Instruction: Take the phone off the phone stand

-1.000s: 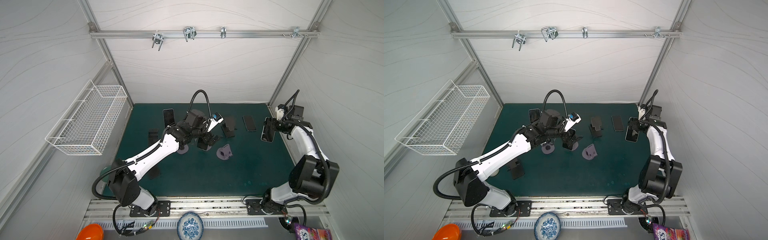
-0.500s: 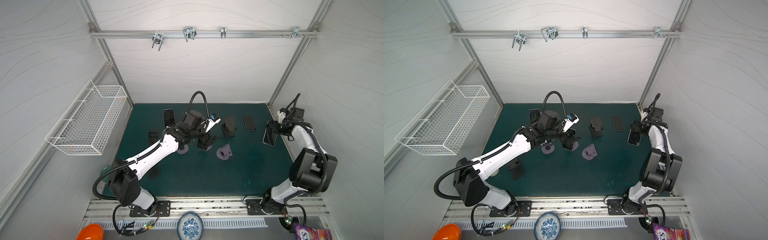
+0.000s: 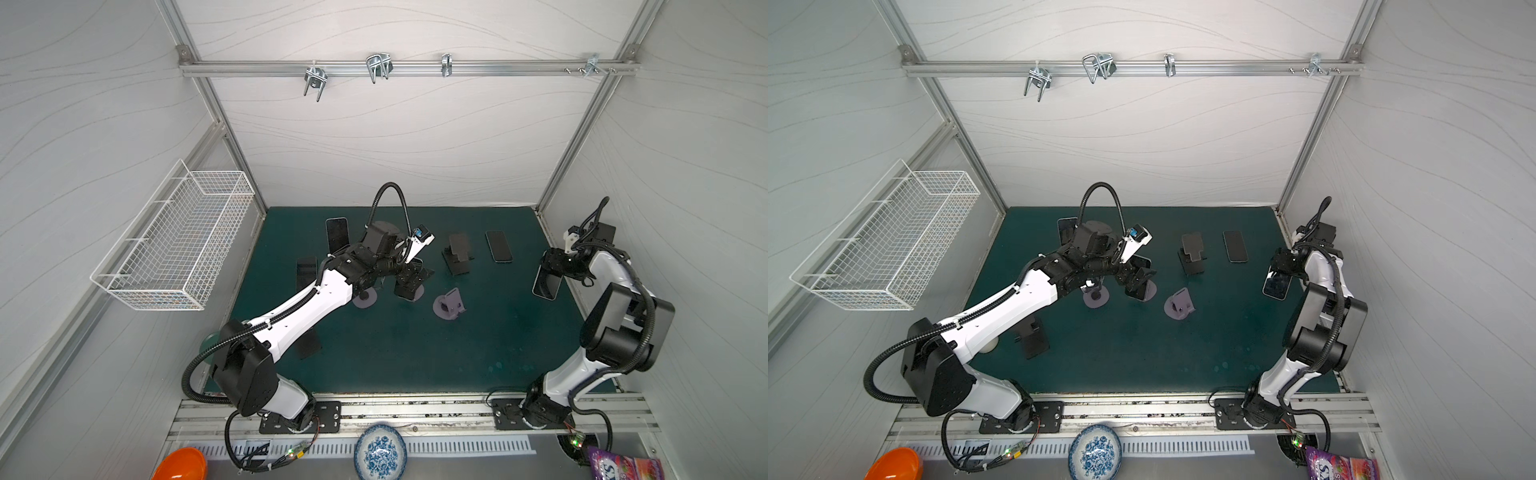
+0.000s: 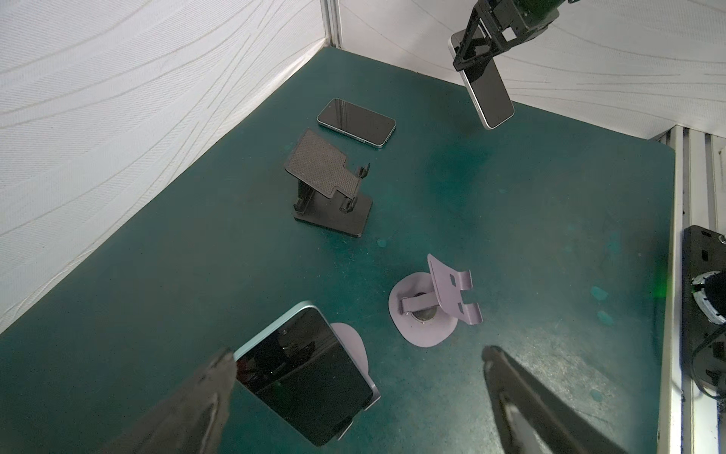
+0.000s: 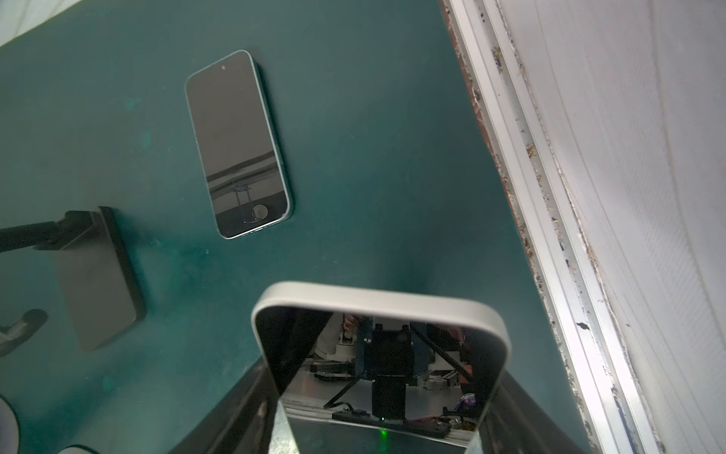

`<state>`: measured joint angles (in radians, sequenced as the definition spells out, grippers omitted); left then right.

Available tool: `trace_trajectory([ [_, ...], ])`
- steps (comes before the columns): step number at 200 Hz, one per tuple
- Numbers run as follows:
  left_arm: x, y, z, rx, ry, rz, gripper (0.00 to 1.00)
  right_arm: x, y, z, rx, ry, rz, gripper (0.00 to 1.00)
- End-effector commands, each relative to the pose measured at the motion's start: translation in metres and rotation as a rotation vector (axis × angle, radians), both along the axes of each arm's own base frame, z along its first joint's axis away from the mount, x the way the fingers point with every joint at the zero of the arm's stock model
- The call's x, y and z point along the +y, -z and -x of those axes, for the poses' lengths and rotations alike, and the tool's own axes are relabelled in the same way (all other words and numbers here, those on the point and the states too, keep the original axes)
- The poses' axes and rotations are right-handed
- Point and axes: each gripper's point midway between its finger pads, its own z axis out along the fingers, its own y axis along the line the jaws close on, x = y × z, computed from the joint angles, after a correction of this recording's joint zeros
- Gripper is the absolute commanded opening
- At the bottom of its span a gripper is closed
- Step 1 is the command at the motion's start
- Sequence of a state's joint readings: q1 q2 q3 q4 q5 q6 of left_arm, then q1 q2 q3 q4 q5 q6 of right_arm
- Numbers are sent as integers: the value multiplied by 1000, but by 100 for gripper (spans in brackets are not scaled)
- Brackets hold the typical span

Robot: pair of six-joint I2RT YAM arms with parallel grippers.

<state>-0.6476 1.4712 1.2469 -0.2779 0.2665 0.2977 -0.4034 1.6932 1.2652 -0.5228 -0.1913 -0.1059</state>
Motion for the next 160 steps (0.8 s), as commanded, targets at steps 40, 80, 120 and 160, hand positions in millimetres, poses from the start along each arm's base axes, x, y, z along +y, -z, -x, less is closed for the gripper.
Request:
trace_trajectory([
  [40, 2, -19, -11, -68, -19, 52, 99, -20, -3, -10, -11, -5, 34, 49],
  [80, 3, -17, -13, -68, -30, 48, 99, -15, 2, -21, -1, -18, -10, 47],
  [120, 7, -16, -17, -72, -46, 36, 99, -2, 14, -36, 38, -66, 0, 48],
  [160, 8, -14, -23, -63, -60, 25, 99, 3, 24, -52, 71, -94, -6, 48],
])
